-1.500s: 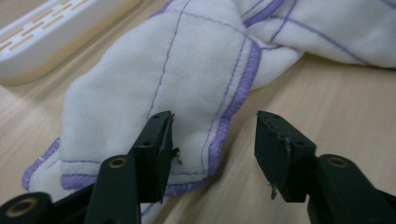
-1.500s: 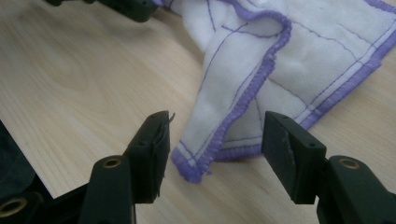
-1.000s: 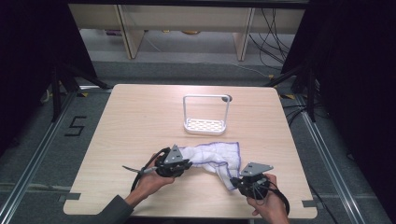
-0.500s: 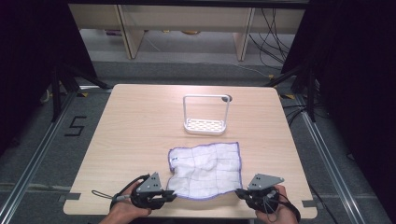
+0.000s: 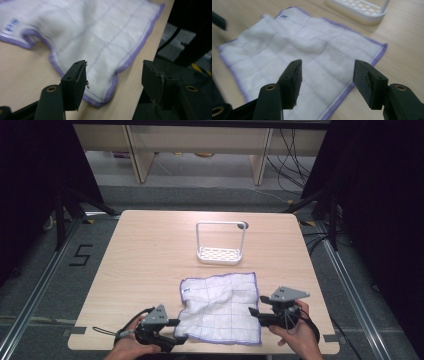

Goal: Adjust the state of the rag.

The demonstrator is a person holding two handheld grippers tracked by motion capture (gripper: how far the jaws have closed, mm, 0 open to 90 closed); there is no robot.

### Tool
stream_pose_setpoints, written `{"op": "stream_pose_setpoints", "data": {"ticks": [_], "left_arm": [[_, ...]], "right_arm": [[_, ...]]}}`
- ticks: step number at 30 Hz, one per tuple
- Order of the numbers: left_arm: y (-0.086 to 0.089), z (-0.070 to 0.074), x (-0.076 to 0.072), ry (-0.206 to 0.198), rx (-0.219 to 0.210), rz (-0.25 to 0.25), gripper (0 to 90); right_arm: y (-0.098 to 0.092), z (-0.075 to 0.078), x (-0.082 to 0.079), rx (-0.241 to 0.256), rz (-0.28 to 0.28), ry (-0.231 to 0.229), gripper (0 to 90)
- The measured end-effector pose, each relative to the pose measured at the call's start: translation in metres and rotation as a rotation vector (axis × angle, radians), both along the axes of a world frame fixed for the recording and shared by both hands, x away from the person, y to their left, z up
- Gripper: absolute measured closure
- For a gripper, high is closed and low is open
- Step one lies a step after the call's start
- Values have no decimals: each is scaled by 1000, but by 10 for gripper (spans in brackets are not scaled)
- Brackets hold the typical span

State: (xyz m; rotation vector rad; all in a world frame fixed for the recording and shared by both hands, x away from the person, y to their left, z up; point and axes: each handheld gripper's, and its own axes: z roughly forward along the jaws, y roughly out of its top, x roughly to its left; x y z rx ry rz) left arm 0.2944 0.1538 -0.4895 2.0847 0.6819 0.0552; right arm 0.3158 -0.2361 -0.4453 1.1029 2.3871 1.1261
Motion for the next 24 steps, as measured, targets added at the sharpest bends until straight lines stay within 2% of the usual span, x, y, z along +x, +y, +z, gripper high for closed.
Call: {"op": "stream_pose_setpoints", "data": {"ticks": [1,2,3,4,5,6,7,8,9,12,13,14,15,17,18,19,20,22,23,24], "left_arm": [[6,4,6,8,-17,47,350],[10,7,15,5,-11,69,345],[13,8,22,0,-14,92,346],[19,10,35,-24,24,129,357],[20,10,43,-29,31,160,377],[22,10,53,-29,36,179,381],[22,10,66,-31,30,208,387],[22,9,73,-21,24,224,405],[22,8,82,-23,21,248,414],[18,3,102,-36,76,274,430],[15,0,108,-37,84,282,425],[13,-2,112,-34,98,278,423],[10,-6,117,-37,101,299,422],[6,-10,125,-31,117,304,423],[4,-11,129,-30,133,300,418],[1,-13,131,-26,122,315,413],[-2,-16,135,-24,132,309,404],[-8,-19,139,-24,134,303,390],[-10,-20,140,-31,150,297,389],[-13,-21,140,-33,159,294,388]], "right_arm": [[0,-1,10,-3,-15,-7,412],[1,-3,22,3,-45,8,412],[0,-4,34,-14,-45,-11,416],[1,-5,42,-21,-53,-18,426],[3,-6,53,-17,-78,-4,431],[3,-7,60,-20,-80,-5,433],[3,-7,70,-28,-85,-15,434],[6,-7,77,-27,-108,0,433],[6,-7,83,-55,-93,-23,430],[10,-9,99,-54,-104,-5,424],[11,-9,103,-63,-107,26,421],[12,-11,108,-68,-107,20,417],[13,-12,111,-82,-106,20,412],[15,-13,117,-81,-118,54,408],[15,-15,122,-71,-120,46,401],[14,-18,125,-71,-121,50,392],[14,-19,127,-82,-117,72,382],[11,-27,133,-114,-118,40,379],[10,-27,133,-106,-146,88,379],[8,-30,135,-114,-147,76,379]]}}
